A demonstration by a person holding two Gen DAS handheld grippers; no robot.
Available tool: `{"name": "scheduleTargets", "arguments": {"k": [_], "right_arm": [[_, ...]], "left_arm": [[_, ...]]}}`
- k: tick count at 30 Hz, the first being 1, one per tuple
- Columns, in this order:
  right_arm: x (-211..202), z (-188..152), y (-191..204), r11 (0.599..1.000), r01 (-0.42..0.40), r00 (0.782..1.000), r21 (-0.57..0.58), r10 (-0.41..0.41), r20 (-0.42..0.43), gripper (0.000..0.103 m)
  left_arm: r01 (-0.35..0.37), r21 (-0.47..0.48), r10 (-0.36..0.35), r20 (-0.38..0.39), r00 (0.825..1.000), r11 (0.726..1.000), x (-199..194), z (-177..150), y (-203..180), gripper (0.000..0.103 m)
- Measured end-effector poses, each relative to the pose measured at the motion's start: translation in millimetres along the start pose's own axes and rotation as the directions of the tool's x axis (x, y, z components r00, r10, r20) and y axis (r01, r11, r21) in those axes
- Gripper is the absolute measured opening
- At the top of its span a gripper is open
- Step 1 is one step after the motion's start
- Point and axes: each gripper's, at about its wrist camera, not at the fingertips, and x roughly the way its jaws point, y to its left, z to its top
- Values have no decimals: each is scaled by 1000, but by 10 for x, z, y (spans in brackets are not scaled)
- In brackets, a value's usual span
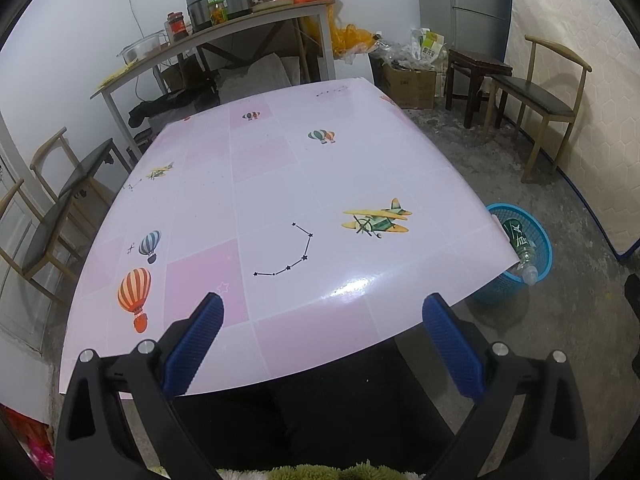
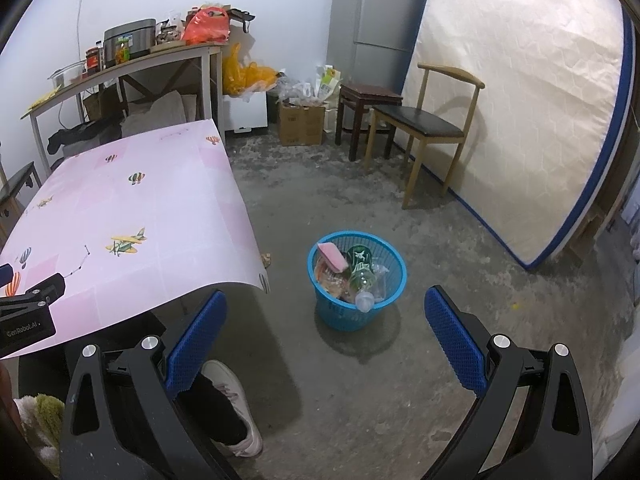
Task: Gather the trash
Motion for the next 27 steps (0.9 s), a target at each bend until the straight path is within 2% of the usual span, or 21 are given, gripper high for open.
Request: {"name": "scheduleTargets", "arguments": {"k": [27], "right_arm": [[-1, 0, -5, 1000, -1, 1000, -2, 1, 1, 95]], "left_arm": [[12, 1, -12, -21, 1000, 1000, 49, 5, 4, 98]]}}
